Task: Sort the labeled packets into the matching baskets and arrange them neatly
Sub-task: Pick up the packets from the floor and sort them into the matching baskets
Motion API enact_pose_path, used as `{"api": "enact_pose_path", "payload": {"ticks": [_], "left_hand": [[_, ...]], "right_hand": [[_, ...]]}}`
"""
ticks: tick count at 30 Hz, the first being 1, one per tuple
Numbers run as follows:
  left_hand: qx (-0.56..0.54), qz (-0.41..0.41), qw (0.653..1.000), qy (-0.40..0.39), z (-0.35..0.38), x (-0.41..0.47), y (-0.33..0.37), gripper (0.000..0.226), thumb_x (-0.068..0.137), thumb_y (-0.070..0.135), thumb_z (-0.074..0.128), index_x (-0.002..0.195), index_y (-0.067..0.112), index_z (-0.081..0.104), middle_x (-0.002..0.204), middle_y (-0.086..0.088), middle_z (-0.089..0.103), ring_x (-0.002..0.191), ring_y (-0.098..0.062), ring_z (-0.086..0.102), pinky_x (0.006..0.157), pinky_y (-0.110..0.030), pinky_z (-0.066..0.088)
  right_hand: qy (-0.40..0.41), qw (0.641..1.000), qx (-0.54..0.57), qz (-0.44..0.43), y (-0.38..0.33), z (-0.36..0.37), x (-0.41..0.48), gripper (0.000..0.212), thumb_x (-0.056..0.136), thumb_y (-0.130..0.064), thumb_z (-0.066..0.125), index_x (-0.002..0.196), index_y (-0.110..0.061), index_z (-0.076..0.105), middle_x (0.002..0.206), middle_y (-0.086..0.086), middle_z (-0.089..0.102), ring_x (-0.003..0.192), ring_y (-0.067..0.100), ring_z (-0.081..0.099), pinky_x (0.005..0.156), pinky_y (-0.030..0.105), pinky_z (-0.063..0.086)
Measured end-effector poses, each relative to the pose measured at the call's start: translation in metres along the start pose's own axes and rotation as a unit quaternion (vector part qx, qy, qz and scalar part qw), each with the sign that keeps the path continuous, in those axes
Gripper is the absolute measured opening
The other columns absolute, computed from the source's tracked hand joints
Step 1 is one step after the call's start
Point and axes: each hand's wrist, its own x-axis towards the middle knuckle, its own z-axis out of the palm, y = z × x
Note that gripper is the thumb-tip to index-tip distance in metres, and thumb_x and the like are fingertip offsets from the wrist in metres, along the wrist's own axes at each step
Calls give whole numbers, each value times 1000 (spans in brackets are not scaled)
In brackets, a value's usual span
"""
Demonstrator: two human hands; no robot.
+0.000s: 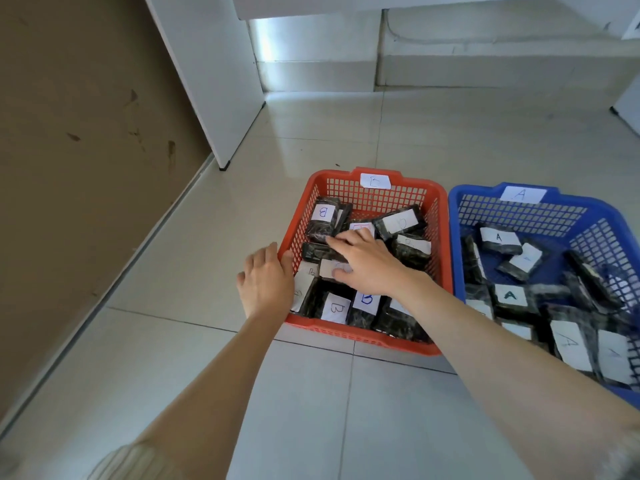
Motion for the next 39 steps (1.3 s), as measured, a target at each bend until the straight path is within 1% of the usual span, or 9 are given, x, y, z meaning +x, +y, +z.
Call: {"api": "enact_pose_path", "payload": {"ticks": [2,5,12,21,24,27,32,34,39], "left_hand": [[9,44,998,34,-9,-6,15,44,100,39,28,136,16,40,139,-3,43,130,-21,33,106,-43,27],[23,124,992,16,-15,-27,56,45,100,39,28,138,16,39,142,-3,40,134,-21,29,109,-44,23],[18,271,961,-60,7,-96,165,43,99,38,33,138,19,41,140,0,44,132,-20,33,104,-39,26],[7,457,876,-156,70,-181,302,41,98,38,39,136,21,43,137,2,45,130,-17,35,103,-34,28],[17,522,836,-172,95,-192,348,39,97,36,42,134,21,46,134,4,48,128,-15,36,102,-33,28],[67,553,807,-195,125,-194,395,38,96,34,46,132,22,49,131,3,50,126,-17,39,100,-35,28],[287,562,740,-231,186,-189,456,49,86,31,60,131,19,46,130,-4,50,122,-25,43,98,-43,30],[316,550,736,-239,204,-186,464,54,83,31,65,130,16,45,127,-6,50,119,-26,45,98,-42,32],[261,575,746,-213,219,-183,468,55,80,42,66,123,14,48,117,-6,50,106,-25,52,88,-36,37]], "right_hand": [[57,998,-31,17,10,-8,-17,52,97,-32,41,145,-13,32,146,4,34,134,23,25,106,41,28],[106,987,-67,100,37,-21,-51,45,95,-29,40,136,-12,44,137,7,45,128,25,35,101,40,34],[133,951,-66,273,114,-44,-183,44,96,-30,39,136,-12,41,140,8,44,131,26,34,105,42,30],[193,851,22,488,221,-24,-336,41,96,-33,43,132,-14,46,134,9,49,126,28,39,97,41,36],[176,819,46,545,259,-3,-370,38,96,-30,45,130,-13,46,132,10,50,123,30,41,93,42,39],[162,803,94,565,286,21,-396,43,94,-29,50,134,-16,43,135,8,46,127,27,37,95,41,39],[216,808,135,532,314,39,-438,49,85,-32,64,131,-22,49,135,2,49,129,22,37,101,35,31],[243,803,158,522,320,42,-454,53,81,-32,70,129,-22,51,134,0,50,129,20,37,102,34,31],[233,793,188,530,322,59,-469,59,77,-29,71,131,-21,48,131,-1,48,126,18,36,101,32,30]]}}
